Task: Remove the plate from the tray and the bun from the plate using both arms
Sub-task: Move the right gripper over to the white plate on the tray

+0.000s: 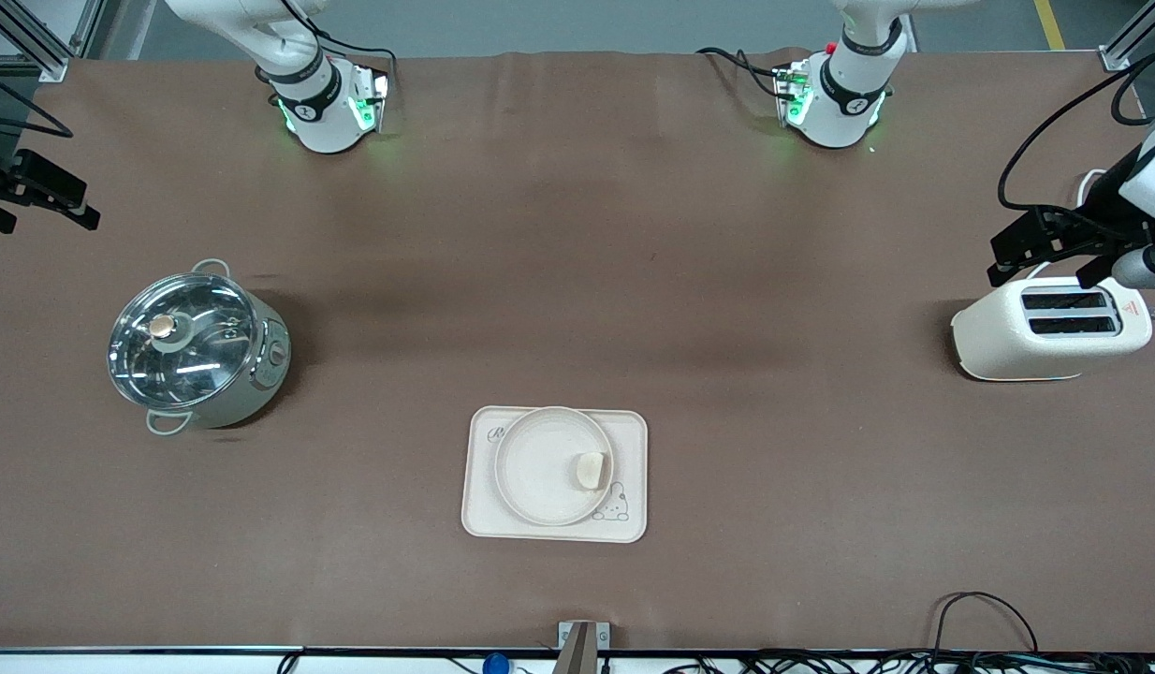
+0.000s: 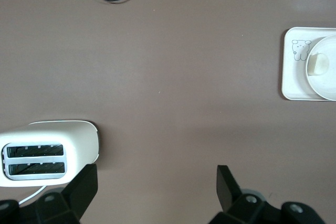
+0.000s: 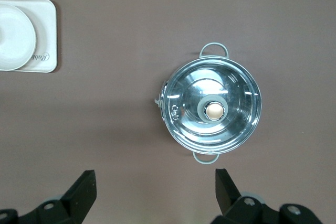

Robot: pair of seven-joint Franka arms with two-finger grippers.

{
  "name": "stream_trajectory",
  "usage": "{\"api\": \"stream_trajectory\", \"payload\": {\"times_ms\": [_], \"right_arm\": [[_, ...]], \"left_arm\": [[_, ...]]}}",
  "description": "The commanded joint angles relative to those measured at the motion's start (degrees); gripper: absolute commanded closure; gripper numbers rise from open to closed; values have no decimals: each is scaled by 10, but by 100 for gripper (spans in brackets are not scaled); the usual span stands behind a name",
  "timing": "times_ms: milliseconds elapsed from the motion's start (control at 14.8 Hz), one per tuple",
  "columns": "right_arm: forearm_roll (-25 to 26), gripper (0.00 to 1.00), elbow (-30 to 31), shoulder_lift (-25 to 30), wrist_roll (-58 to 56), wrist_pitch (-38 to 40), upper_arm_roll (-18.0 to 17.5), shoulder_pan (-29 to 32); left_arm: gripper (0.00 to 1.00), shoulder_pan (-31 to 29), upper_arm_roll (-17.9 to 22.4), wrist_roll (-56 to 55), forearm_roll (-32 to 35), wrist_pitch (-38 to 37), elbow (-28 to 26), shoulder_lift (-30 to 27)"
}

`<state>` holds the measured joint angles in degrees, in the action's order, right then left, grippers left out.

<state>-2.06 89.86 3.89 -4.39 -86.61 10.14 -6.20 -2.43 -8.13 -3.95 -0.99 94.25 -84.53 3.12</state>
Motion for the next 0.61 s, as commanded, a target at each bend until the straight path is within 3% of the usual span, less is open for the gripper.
{"api": "stream_trajectory", "payload": {"times_ms": [0,337,539], "right_arm": [[9,0,15,7,1,-16,-9,2],[3,0,15,-1,1,-22,-9,1],[-7,0,12,-52,3,-68,-9,-23]], "left_arm": [[0,0,-3,3,11,-12,10,-1],[0,-1,-4,-1,11,-11,11,0],[0,-1,-3,-1,11,-11,11,0]]}}
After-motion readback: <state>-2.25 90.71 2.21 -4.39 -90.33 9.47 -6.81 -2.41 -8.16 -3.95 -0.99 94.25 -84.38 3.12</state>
